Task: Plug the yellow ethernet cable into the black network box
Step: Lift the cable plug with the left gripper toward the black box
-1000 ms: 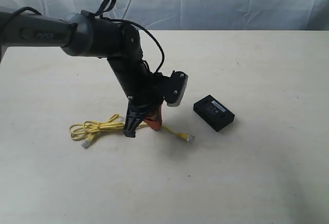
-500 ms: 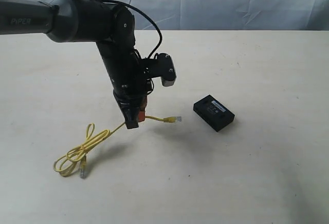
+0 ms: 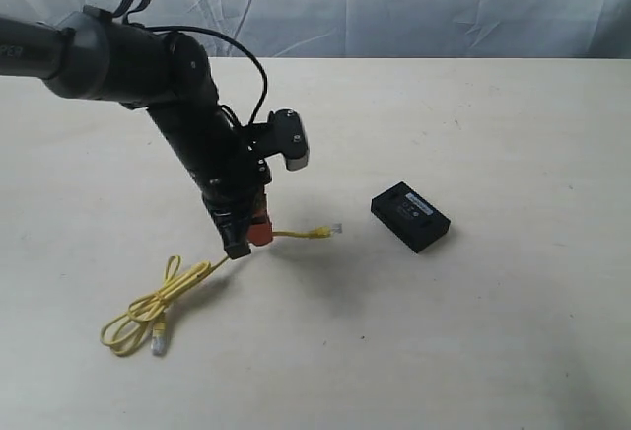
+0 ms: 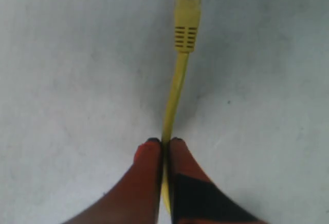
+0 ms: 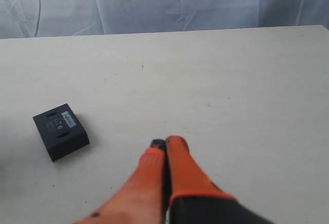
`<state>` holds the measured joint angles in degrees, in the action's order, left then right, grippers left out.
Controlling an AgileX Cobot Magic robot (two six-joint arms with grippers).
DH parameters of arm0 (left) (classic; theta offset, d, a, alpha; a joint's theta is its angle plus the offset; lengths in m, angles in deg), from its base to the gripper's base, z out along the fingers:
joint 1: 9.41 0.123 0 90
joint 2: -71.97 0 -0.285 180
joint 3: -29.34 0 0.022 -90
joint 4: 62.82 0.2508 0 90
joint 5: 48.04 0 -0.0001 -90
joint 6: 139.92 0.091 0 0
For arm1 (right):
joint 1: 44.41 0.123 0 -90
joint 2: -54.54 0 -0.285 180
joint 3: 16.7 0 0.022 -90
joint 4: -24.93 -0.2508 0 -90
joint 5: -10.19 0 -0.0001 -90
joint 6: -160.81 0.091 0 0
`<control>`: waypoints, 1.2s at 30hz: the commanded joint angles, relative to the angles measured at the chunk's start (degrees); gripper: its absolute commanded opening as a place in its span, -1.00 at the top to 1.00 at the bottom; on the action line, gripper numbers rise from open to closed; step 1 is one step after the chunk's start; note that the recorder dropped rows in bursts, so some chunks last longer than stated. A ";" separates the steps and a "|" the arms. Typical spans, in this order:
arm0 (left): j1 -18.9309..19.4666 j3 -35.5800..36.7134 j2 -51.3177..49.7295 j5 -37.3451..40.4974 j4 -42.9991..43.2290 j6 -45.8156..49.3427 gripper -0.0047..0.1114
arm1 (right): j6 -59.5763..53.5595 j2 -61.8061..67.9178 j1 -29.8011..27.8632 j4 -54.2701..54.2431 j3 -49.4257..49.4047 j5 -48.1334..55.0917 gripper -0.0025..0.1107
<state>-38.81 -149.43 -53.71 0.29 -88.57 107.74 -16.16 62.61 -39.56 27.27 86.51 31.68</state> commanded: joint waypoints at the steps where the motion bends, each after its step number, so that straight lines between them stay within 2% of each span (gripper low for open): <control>1: 0.49 1.83 1.56 -2.04 -0.64 1.77 0.92 | -0.03 -0.28 -0.20 -1.66 -0.20 -4.53 0.97; 6: 0.16 1.83 1.56 -1.51 -0.78 1.77 0.92 | -0.03 -0.28 -0.20 -2.90 -0.20 -12.16 0.97; 11: 0.16 1.83 1.64 0.87 -0.78 1.77 0.92 | -0.03 -0.28 -0.20 -3.15 -0.20 -15.04 0.97; 16: 0.16 1.83 1.79 1.50 -0.30 1.52 0.92 | -0.03 -0.28 -0.20 -3.29 -0.20 -24.18 0.97; 21: 0.16 3.93 4.53 -3.68 -0.14 1.40 0.92 | -0.03 -0.28 -0.20 -3.67 -0.10 -30.07 0.97; 24: 0.16 5.35 6.34 -4.86 -0.14 1.40 0.92 | -0.03 -0.28 -0.20 -7.18 1.92 -25.27 0.97; 28: 0.16 7.28 7.97 -5.52 0.90 1.26 0.92 | -0.03 7.43 -0.20 -7.37 8.15 -17.26 0.97; 33: 0.16 9.67 9.37 -7.18 1.41 -1.98 0.92 | -0.03 23.62 -0.20 -7.37 19.50 -10.19 0.97; 36: -0.15 10.87 10.55 -7.84 3.84 -5.23 0.92 | -0.03 38.06 -0.20 -7.37 27.60 -6.80 0.97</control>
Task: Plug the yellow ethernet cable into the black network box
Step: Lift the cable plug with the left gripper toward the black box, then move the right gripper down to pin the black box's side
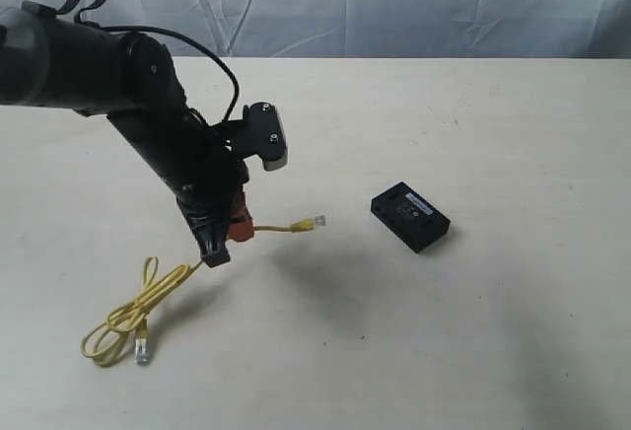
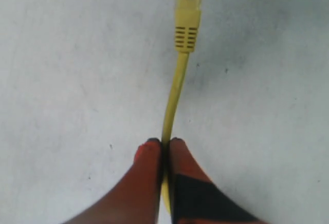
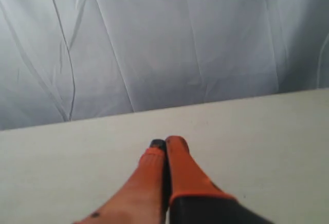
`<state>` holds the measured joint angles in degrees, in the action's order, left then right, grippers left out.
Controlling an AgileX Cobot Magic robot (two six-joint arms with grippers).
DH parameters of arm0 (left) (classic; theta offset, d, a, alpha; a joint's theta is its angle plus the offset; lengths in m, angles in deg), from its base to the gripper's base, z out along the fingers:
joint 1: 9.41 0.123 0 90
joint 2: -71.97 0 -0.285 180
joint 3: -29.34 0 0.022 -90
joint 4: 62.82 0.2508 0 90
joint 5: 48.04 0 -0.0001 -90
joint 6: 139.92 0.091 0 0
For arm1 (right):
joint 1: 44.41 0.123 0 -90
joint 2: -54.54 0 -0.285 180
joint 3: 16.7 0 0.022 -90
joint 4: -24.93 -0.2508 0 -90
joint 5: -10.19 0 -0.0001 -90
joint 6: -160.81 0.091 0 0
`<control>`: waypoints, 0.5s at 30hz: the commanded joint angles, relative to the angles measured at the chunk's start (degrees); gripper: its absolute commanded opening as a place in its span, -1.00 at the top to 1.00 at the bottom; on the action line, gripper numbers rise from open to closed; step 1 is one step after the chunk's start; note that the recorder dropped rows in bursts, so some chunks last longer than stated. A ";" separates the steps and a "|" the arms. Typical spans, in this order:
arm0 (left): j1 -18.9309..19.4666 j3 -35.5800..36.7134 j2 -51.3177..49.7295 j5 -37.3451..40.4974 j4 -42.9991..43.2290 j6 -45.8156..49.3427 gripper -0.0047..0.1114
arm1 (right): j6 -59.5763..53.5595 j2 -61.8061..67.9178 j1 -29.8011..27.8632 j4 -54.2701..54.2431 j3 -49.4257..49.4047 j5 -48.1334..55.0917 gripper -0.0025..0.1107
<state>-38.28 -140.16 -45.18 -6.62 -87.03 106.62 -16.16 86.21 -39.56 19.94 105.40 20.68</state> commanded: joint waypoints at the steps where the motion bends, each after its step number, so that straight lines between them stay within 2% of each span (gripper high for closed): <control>1: -1.05 2.03 2.44 -1.33 3.16 -4.88 0.92 | -0.03 18.16 -0.20 -0.03 11.20 4.36 0.97; 5: -2.74 2.56 3.27 -2.52 3.14 -5.11 0.92 | -0.03 35.72 0.27 -1.91 19.93 6.35 0.97; 10: -5.20 2.56 3.27 -5.45 2.39 -7.78 0.92 | -5.19 57.20 4.42 -4.55 31.12 10.48 0.97; 15: -5.61 2.56 3.27 -9.47 1.78 -10.67 0.92 | -6.61 71.94 6.67 -8.36 38.18 12.61 0.97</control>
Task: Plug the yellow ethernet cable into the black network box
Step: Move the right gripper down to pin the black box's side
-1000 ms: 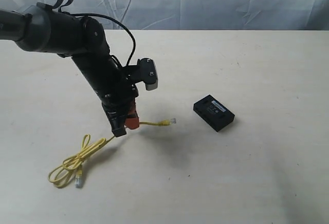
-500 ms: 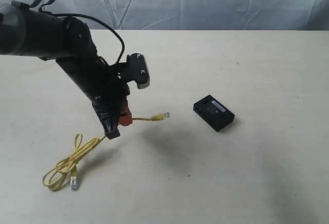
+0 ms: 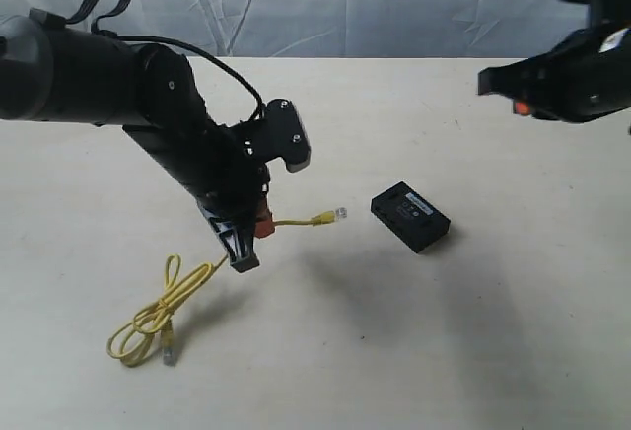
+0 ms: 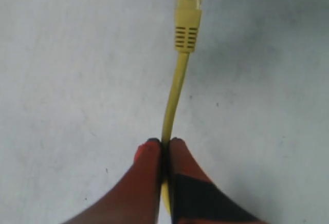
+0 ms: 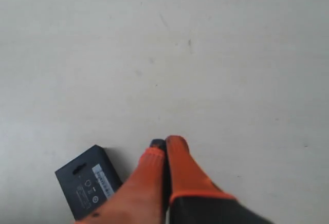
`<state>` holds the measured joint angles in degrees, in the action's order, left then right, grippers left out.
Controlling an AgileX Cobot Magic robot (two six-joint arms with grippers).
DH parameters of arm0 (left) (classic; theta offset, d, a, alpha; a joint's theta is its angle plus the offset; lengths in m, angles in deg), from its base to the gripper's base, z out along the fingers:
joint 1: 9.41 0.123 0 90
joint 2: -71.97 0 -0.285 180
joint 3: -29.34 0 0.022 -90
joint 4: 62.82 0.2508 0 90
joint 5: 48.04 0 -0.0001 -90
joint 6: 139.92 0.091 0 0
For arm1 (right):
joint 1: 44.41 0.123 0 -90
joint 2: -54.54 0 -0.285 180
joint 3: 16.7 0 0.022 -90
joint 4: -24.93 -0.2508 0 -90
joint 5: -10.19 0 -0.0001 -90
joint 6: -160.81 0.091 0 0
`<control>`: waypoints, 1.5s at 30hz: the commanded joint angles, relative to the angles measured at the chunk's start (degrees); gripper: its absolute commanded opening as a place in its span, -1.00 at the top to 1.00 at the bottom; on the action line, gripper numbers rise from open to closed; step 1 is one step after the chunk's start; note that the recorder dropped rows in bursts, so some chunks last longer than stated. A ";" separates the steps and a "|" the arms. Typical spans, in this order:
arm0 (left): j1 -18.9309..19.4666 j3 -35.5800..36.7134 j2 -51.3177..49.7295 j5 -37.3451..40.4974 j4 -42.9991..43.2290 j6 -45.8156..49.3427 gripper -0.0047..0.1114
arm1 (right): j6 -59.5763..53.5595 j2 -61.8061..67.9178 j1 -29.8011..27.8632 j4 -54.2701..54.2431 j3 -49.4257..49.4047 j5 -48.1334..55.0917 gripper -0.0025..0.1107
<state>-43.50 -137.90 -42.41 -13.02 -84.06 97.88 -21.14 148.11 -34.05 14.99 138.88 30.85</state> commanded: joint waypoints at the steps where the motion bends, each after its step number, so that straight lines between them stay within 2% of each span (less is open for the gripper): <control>1: -0.39 0.31 0.25 -3.57 -1.20 -1.93 0.92 | -3.10 12.55 1.16 -4.73 6.06 3.69 0.97; 8: -0.39 0.00 -3.89 -3.60 -1.61 -2.84 0.92 | -19.55 22.26 0.94 -15.23 12.23 8.79 0.97; 13: -0.39 -3.79 -6.36 -1.07 -3.28 -3.90 0.92 | -32.99 25.90 0.46 -24.20 15.00 12.48 0.97; 18: -0.39 -6.74 -8.33 -0.05 -4.86 -3.90 0.92 | -40.12 28.91 -2.86 -31.70 15.65 16.29 0.97; 23: -0.39 -7.93 -10.17 1.70 -5.54 -3.90 0.92 | -46.17 30.71 -3.58 -36.85 15.65 18.69 0.97; 45: -0.39 -9.31 -12.10 1.70 -6.50 -3.27 0.92 | -47.16 33.74 -3.58 -37.22 15.55 22.72 0.97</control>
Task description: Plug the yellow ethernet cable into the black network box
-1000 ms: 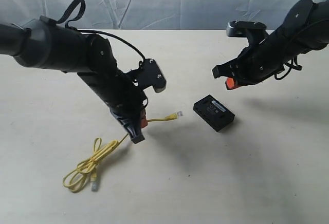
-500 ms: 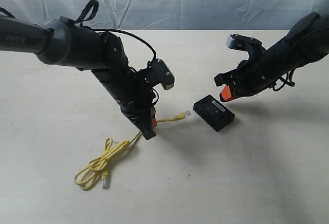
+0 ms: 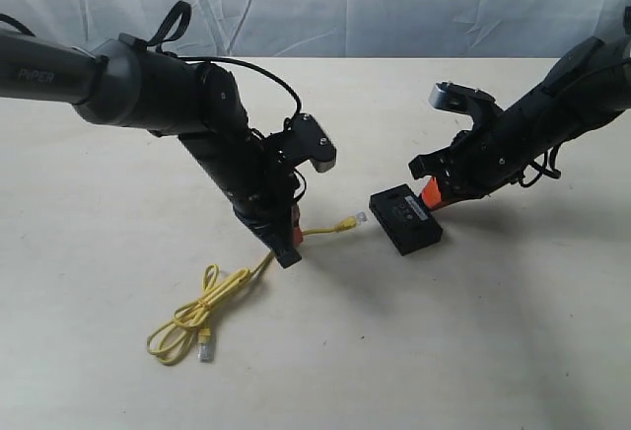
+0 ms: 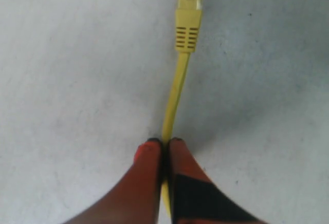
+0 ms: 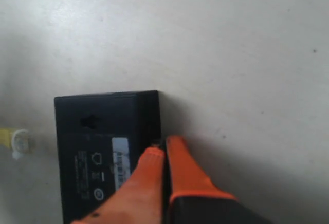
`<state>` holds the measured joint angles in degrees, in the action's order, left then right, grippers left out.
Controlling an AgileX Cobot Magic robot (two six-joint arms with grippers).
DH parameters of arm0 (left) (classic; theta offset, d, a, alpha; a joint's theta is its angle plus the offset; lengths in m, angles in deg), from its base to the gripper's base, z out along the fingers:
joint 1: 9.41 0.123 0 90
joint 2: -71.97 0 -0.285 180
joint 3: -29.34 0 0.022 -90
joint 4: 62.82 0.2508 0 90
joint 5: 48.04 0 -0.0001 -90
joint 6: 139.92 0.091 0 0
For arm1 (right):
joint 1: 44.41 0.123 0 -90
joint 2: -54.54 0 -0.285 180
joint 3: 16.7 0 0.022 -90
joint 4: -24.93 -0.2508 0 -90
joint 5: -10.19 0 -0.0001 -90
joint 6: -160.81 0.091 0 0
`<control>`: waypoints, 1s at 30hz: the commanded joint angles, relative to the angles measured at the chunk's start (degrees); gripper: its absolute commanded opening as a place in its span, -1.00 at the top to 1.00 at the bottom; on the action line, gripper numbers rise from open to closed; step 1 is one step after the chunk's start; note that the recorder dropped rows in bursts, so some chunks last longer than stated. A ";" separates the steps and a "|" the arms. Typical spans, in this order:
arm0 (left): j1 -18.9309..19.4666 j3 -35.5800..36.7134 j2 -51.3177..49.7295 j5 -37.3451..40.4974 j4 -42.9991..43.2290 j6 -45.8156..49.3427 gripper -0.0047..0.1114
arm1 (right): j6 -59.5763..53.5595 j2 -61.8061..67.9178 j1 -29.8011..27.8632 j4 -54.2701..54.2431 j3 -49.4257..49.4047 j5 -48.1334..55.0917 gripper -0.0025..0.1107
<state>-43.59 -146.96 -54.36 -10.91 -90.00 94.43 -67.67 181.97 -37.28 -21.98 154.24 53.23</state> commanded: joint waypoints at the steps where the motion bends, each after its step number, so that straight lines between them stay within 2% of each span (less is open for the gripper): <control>1: -0.30 -0.25 -0.14 -0.49 -0.55 0.18 0.92 | -0.63 -0.12 -0.34 -0.25 0.18 0.34 0.97; 8: -0.72 -0.90 -0.14 -0.55 0.05 0.18 0.92 | -0.63 -0.12 -0.34 -0.25 0.18 0.34 0.97; 10: -2.21 -2.97 -0.24 0.41 3.24 -0.78 0.92 | -0.63 -0.12 -0.34 -0.25 0.18 0.34 0.97; 11: -3.14 -4.38 -0.24 0.62 6.87 -4.27 0.92 | -0.63 -0.12 -0.34 -0.25 0.18 0.34 0.97; 13: -3.37 -5.76 -0.24 2.46 12.16 -8.99 0.92 | -0.63 -0.12 -0.34 -0.25 0.18 0.34 0.97; 15: -3.37 -6.46 -0.90 5.38 14.43 -9.63 0.92 | -0.63 -0.12 -0.34 -0.25 0.18 0.23 0.97; 22: -4.95 -11.23 -5.45 6.81 13.48 -10.93 0.92 | -0.63 -0.12 -0.34 -1.01 0.18 0.23 0.97; 30: -4.95 -12.25 -5.45 7.91 15.41 -12.44 0.92 | -0.63 -0.12 -0.34 -1.01 0.18 0.23 0.97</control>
<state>-48.31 -158.88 -59.90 -3.35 -75.07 82.71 -67.78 181.97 -37.28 -22.57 154.24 53.54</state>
